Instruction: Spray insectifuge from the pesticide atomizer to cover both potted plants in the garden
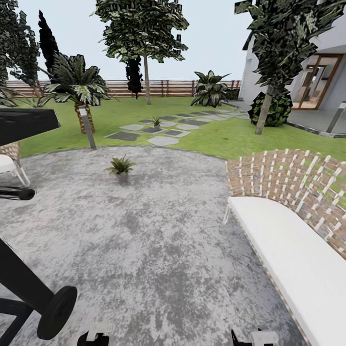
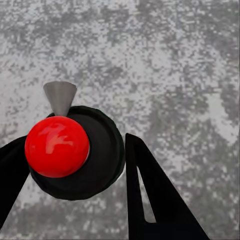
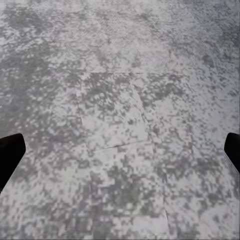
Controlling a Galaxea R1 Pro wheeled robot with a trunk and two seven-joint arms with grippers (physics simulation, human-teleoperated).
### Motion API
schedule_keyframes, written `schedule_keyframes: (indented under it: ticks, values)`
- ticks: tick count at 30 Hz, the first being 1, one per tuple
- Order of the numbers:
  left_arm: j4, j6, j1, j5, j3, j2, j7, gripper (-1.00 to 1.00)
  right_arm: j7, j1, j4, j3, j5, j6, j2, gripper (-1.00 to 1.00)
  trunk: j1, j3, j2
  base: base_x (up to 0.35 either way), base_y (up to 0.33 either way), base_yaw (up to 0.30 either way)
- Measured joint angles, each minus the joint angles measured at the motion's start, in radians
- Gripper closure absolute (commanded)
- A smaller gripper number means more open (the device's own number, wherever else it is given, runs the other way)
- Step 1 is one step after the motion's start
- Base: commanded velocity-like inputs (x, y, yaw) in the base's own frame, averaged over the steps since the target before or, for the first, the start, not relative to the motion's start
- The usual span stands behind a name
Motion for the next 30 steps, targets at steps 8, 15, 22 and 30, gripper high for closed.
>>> schedule_keyframes:
  ticks: [8, 15, 22, 30]
  values:
    - [0.000, 0.000, 0.000, 0.000, -0.001, -0.001, 0.000, 1.00, -0.001, 0.000, 0.000, 0.000, 0.000, 0.000, 0.000, -1.00, 0.000, 0.000, 0.000, 0.324, -0.033, 0.000]
    - [0.000, 0.000, 0.000, 0.000, 0.000, 0.000, 0.000, 1.00, -0.001, 0.000, 0.000, 0.000, 0.000, 0.000, 0.000, -1.00, 0.000, 0.000, 0.000, 0.337, -0.003, 0.000]
    - [0.000, 0.000, 0.000, 0.000, 0.000, 0.000, 0.000, 1.00, 0.000, 0.000, 0.000, 0.000, 0.000, 0.000, 0.000, -1.00, 0.000, 0.000, 0.000, 0.298, -0.124, 0.000]
    - [0.000, 0.000, 0.000, 0.000, 0.000, 0.000, 0.000, 1.00, 0.000, 0.000, 0.000, 0.000, 0.000, 0.000, 0.000, -1.00, 0.000, 0.000, 0.000, 0.301, -0.063, 0.000]
